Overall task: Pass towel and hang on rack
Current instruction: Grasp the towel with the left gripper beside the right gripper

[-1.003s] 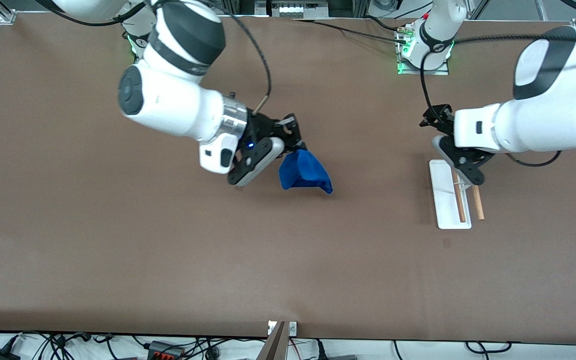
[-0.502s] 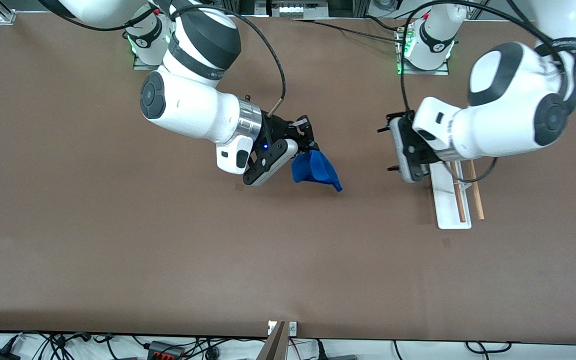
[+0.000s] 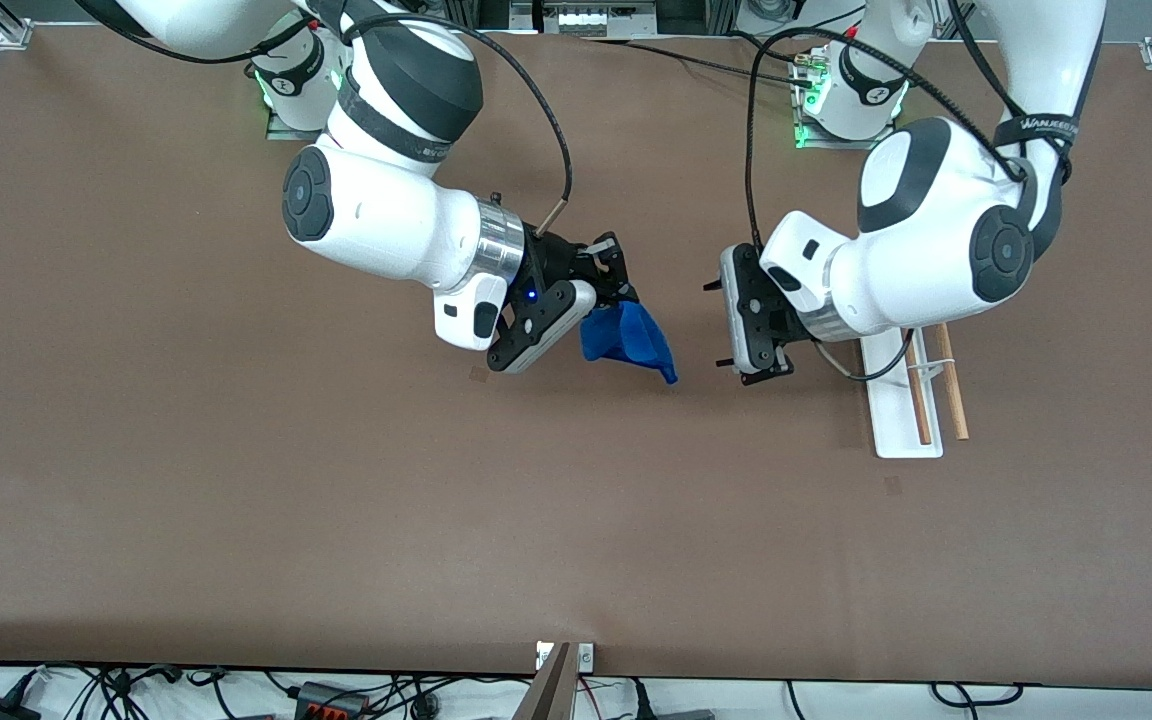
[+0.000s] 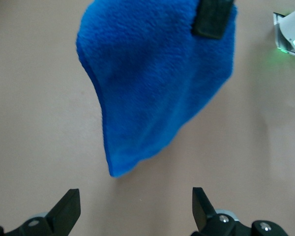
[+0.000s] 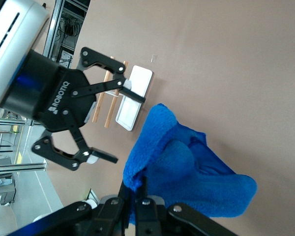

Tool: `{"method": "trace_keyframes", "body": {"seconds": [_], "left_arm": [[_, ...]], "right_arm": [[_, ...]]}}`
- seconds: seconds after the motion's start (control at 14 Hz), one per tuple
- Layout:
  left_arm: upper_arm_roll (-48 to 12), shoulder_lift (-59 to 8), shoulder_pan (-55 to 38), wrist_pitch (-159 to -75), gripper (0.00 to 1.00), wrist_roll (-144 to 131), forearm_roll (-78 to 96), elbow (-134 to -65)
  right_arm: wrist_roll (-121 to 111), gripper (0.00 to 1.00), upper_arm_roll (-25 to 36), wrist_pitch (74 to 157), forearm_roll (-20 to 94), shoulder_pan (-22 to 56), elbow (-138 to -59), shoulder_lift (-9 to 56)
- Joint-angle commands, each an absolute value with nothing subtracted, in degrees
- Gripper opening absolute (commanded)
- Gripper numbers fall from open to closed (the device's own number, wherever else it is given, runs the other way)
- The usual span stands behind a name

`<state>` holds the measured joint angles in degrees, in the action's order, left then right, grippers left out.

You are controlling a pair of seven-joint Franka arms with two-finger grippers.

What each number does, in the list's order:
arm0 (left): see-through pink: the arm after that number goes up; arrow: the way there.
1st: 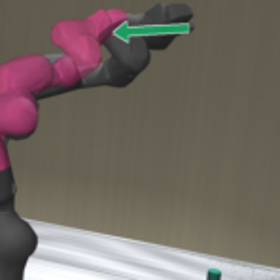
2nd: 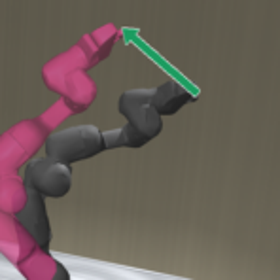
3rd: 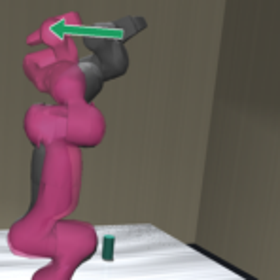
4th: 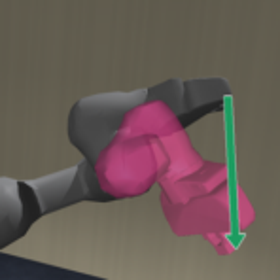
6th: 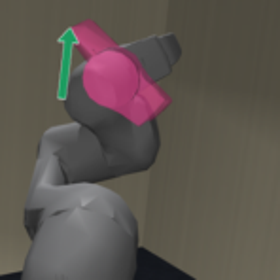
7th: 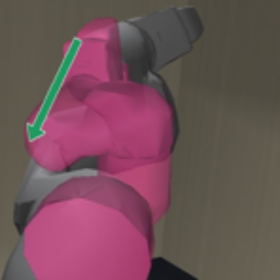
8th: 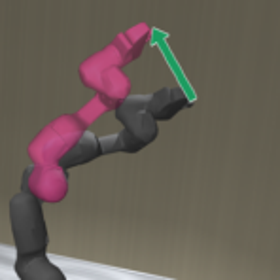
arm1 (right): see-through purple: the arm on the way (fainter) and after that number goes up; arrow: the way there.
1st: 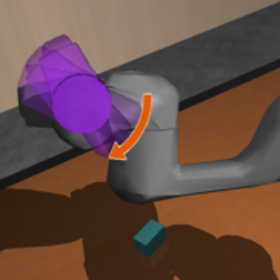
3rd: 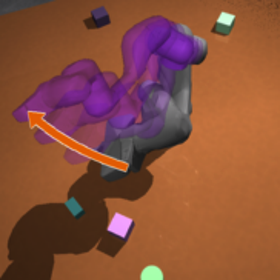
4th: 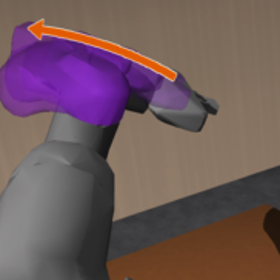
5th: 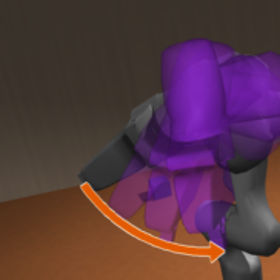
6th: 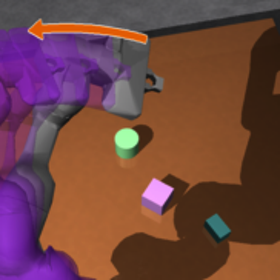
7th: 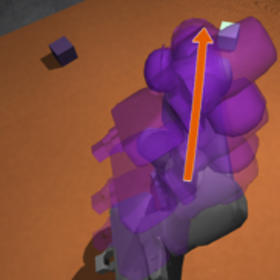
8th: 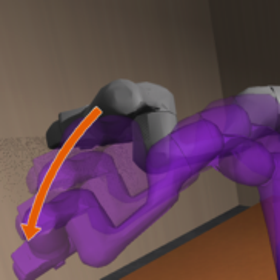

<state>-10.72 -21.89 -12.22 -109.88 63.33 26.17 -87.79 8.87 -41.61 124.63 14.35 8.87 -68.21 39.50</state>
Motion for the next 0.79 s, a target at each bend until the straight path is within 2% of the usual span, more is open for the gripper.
{"method": "trace_keyframes", "body": {"seconds": [0.0, 0.43, 0.72], "left_arm": [[-10.37, -24.16, -13.44, -113.81, 1.0, 66.26, 27.07, -87.28], [-10.37, -30.4, -15.82, -116.46, 1.0, 67.06, 27.6, -80.44], [-10.46, -30.76, -16.61, -116.46, 0.99, 67.06, 30.92, -79.54]], "right_arm": [[8.26, 0.0, -42.01, 125.07, 14.68, 8.7, -68.29, 39.46], [8.09, 0.0, -41.92, 125.16, 14.15, 8.7, -68.38, 39.37], [8.09, 0.0, -41.92, 125.16, 12.49, 8.7, -68.38, 39.29]]}}
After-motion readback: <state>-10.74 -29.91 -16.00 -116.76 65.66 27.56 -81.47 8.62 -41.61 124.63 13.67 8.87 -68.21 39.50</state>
